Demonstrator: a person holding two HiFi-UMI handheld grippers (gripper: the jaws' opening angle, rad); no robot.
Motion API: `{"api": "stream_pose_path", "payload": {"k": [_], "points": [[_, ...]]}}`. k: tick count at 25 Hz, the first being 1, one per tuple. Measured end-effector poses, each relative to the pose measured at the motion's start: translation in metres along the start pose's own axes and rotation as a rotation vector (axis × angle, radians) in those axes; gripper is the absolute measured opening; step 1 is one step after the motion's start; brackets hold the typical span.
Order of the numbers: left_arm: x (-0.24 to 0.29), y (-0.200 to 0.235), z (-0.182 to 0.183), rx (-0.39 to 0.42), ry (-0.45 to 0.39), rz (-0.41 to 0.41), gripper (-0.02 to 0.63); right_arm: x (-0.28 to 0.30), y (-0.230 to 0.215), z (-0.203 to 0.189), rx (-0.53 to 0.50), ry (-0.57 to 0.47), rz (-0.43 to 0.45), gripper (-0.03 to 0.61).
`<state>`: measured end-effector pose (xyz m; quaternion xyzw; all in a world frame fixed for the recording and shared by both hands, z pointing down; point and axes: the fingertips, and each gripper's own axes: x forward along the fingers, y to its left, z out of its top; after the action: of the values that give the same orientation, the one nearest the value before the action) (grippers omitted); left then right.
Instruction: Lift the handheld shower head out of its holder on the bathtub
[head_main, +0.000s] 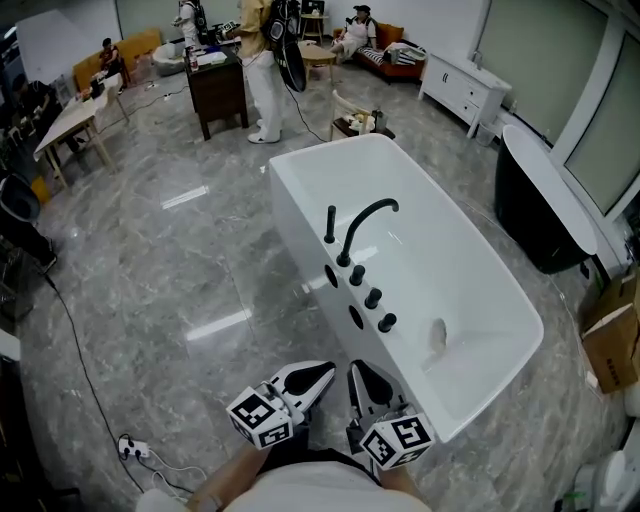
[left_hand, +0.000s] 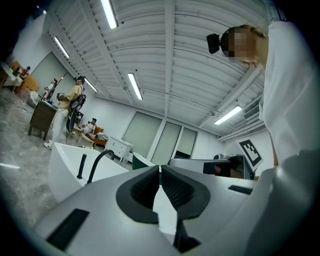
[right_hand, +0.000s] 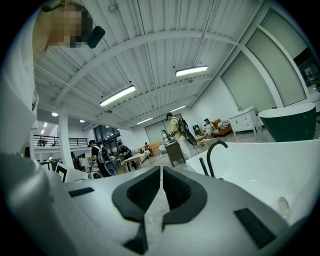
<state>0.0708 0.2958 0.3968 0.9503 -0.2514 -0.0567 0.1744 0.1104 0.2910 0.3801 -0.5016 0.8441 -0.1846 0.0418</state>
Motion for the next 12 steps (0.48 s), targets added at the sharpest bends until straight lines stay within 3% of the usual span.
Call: {"api": "stream_pose_path", "payload": {"k": [12], "points": [[0.013,0.067,0.026,0.002,0.004,0.041,0.02,0.071,-0.006,0.013,0.0,0.024,0.044,0.02]]}}
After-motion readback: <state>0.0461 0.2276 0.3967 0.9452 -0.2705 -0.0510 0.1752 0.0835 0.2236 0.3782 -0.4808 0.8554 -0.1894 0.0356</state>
